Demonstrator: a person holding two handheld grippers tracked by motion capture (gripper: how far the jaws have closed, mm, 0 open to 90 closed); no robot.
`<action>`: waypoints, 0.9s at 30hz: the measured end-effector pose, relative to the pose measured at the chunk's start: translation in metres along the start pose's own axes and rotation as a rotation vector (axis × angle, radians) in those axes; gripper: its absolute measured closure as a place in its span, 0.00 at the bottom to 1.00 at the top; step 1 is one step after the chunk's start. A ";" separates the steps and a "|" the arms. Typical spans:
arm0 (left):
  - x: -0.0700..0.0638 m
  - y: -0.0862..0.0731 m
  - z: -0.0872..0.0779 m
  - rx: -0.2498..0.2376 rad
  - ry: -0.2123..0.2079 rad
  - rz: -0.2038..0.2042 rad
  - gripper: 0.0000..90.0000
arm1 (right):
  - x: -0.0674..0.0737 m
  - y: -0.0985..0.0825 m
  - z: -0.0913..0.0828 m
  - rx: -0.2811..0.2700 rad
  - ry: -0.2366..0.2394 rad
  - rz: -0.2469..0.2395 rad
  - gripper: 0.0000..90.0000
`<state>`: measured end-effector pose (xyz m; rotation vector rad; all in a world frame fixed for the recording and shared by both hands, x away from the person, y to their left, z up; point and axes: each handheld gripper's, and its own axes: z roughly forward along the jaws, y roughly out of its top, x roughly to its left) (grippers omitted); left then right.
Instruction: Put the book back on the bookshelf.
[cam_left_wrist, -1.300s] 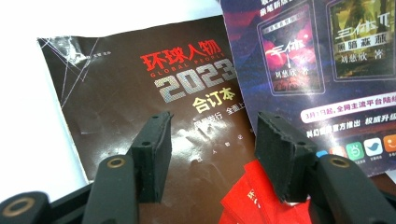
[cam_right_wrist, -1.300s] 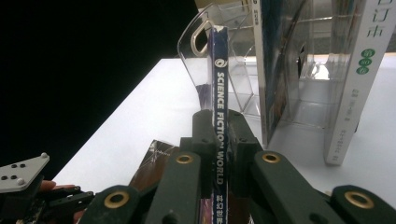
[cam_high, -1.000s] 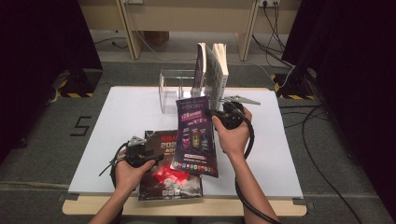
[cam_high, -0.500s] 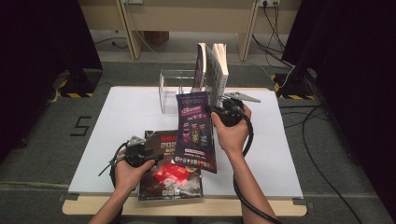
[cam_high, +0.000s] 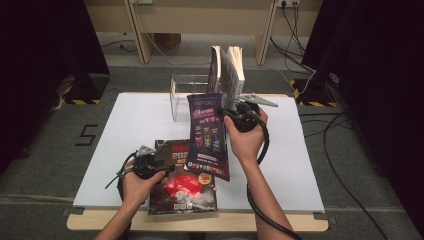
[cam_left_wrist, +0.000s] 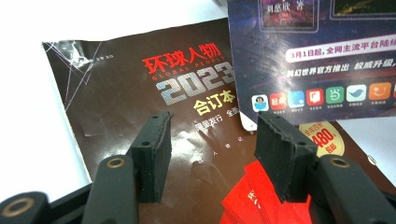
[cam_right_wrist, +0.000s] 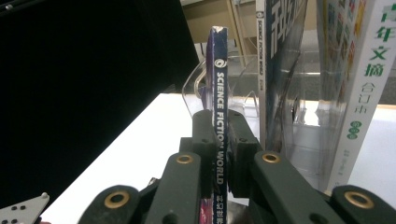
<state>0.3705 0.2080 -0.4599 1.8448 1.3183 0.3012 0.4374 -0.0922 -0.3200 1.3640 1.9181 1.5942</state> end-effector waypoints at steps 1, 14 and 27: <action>0.000 0.000 0.000 -0.001 0.000 0.000 0.51 | 0.001 0.001 0.000 -0.002 -0.003 0.000 0.94; 0.001 0.000 0.000 -0.006 0.000 0.000 0.50 | 0.004 0.006 0.004 -0.036 -0.009 -0.001 0.94; 0.002 0.000 -0.001 -0.002 0.002 0.001 0.51 | 0.008 0.013 0.008 -0.068 -0.018 -0.008 0.94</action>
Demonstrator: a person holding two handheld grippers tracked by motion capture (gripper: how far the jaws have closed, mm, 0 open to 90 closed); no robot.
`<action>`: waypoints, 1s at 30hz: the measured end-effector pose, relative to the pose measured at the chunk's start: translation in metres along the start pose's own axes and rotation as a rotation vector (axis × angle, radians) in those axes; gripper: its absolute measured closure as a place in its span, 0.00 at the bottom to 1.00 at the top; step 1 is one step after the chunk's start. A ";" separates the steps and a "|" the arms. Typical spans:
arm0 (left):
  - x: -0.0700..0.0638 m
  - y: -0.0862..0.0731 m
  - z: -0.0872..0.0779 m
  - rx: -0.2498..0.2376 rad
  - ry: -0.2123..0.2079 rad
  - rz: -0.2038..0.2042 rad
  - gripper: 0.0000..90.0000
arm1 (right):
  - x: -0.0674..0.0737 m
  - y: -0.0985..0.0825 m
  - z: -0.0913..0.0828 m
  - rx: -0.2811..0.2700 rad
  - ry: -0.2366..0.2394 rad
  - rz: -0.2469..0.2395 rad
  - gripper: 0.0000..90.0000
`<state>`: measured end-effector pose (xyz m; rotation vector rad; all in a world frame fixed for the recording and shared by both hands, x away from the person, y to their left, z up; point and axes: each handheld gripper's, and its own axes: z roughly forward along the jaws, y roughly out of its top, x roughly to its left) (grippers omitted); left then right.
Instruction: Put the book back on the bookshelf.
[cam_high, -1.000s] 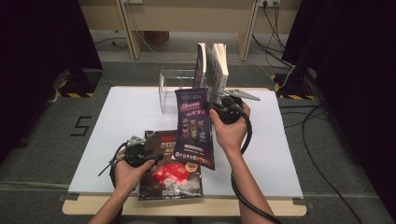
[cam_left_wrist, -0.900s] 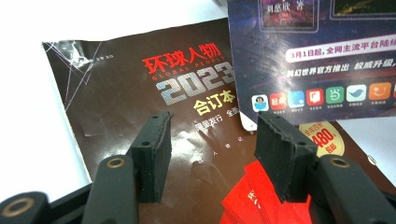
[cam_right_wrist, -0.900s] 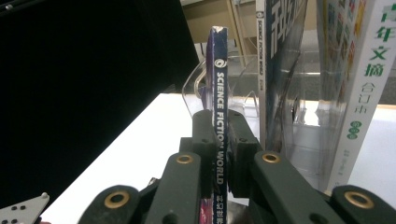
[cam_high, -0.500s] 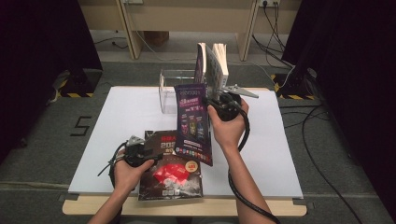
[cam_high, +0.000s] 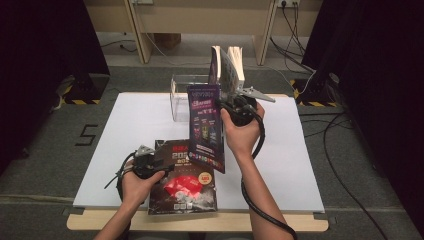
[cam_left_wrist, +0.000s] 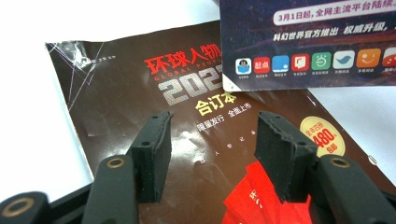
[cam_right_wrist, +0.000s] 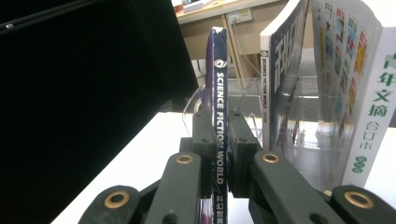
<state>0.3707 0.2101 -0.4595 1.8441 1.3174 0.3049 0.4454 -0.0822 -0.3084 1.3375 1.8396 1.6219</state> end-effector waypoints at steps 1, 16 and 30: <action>0.000 0.000 0.000 0.000 -0.001 0.000 0.51 | 0.001 0.000 0.000 -0.003 0.000 0.005 0.94; 0.000 -0.001 0.001 0.002 -0.003 0.003 0.50 | 0.003 0.009 0.006 -0.042 -0.026 -0.004 0.94; 0.002 -0.001 0.002 0.001 -0.003 -0.002 0.50 | 0.007 0.015 0.017 -0.080 -0.056 -0.012 0.94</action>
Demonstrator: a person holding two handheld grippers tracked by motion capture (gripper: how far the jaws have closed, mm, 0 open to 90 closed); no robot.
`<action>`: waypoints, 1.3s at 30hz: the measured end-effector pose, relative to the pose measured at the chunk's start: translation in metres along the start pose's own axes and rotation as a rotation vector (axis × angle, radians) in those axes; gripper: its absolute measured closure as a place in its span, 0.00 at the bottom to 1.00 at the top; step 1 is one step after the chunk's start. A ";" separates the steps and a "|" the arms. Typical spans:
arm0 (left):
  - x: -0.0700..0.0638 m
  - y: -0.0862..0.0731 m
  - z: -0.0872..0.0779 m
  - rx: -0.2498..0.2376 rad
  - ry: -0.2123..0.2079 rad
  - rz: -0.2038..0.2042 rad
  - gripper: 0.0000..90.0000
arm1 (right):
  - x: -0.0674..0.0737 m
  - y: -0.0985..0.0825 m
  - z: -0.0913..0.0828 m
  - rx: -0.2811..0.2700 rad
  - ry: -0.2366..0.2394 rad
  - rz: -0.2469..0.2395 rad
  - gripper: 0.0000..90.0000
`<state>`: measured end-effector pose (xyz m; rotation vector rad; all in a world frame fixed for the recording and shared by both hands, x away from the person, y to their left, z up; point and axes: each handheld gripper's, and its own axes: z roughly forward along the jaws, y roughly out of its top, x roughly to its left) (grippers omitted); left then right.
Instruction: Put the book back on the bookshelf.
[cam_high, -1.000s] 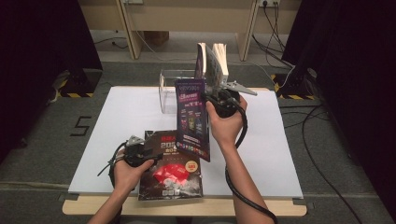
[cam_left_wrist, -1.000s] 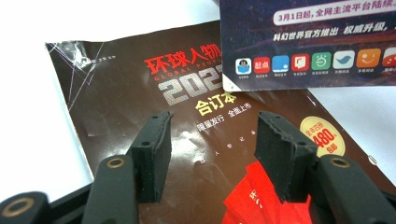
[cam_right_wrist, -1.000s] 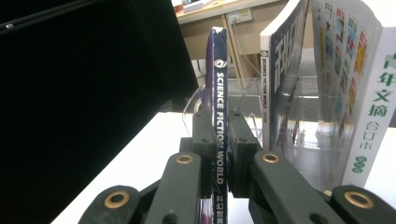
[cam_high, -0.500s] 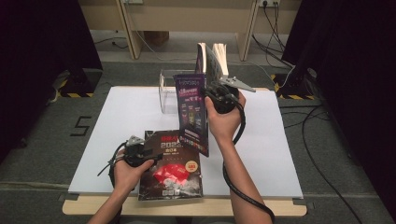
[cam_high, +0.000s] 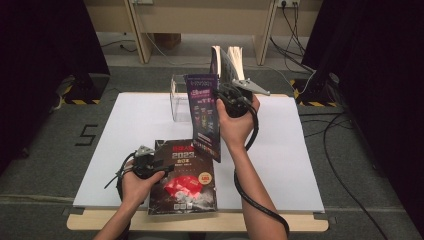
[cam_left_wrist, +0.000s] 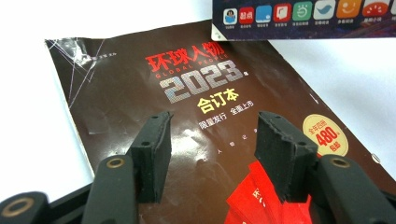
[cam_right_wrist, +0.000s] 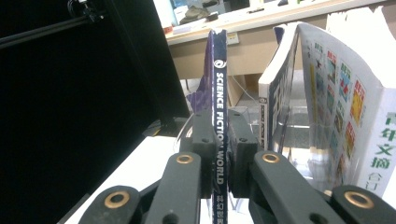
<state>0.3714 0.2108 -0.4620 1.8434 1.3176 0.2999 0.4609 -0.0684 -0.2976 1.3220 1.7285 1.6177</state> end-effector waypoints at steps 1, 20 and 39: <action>0.000 0.000 0.000 0.000 0.000 0.000 0.50 | 0.000 0.001 0.001 -0.002 0.000 -0.003 0.94; 0.002 0.000 -0.001 0.002 -0.001 -0.005 0.50 | 0.009 0.004 0.010 -0.039 0.013 0.015 0.94; 0.003 -0.001 0.000 0.003 0.002 -0.004 0.50 | 0.011 0.011 0.024 -0.083 -0.027 0.007 0.94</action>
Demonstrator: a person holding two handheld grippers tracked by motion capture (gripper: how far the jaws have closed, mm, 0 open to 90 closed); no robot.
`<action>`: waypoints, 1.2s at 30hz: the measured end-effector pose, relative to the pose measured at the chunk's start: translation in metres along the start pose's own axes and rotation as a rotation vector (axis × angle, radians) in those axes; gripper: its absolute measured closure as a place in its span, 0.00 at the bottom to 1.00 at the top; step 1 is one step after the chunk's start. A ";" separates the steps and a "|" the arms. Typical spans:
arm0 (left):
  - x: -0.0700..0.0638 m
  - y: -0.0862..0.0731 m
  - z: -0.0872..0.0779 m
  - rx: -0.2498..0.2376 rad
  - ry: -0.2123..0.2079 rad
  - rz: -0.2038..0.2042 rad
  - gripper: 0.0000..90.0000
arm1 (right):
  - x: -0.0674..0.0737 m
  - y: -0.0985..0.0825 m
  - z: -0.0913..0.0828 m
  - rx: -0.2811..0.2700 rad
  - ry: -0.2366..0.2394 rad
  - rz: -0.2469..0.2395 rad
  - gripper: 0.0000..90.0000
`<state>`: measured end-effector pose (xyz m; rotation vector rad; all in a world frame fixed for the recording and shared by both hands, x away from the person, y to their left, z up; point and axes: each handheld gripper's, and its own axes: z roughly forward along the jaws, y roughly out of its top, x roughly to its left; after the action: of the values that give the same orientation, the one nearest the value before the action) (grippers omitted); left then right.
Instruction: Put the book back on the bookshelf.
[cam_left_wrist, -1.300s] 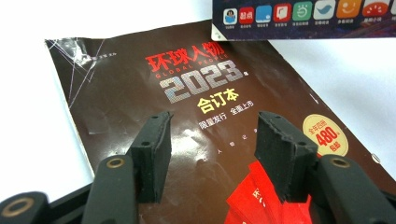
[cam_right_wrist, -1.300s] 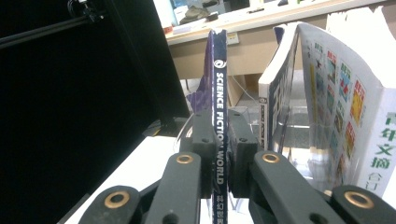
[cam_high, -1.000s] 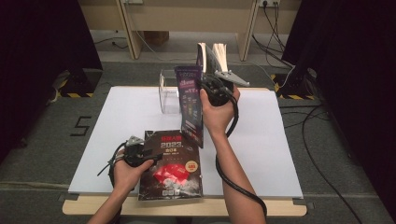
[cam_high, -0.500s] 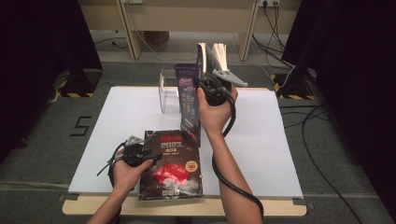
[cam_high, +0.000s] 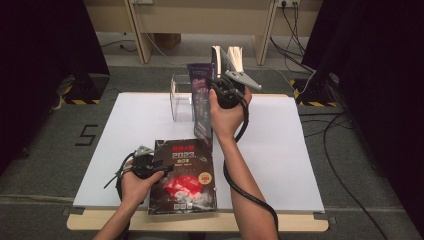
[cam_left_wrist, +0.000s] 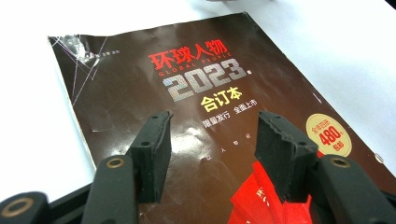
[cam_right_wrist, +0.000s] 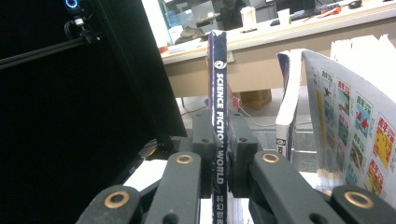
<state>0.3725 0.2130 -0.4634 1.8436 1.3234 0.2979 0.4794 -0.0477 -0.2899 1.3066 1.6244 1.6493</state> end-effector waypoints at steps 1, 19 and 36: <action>0.000 0.000 0.000 0.000 0.000 0.000 0.50 | 0.000 0.000 0.001 -0.001 -0.004 -0.002 0.94; 0.001 0.000 0.000 0.005 -0.004 -0.005 0.50 | 0.001 0.003 0.021 0.001 -0.026 -0.013 0.94; 0.003 0.000 0.000 0.000 -0.001 -0.011 0.50 | 0.003 -0.003 0.038 -0.020 -0.082 -0.046 0.94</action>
<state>0.3736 0.2156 -0.4647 1.8358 1.3320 0.2911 0.5104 -0.0260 -0.2977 1.3002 1.5744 1.5610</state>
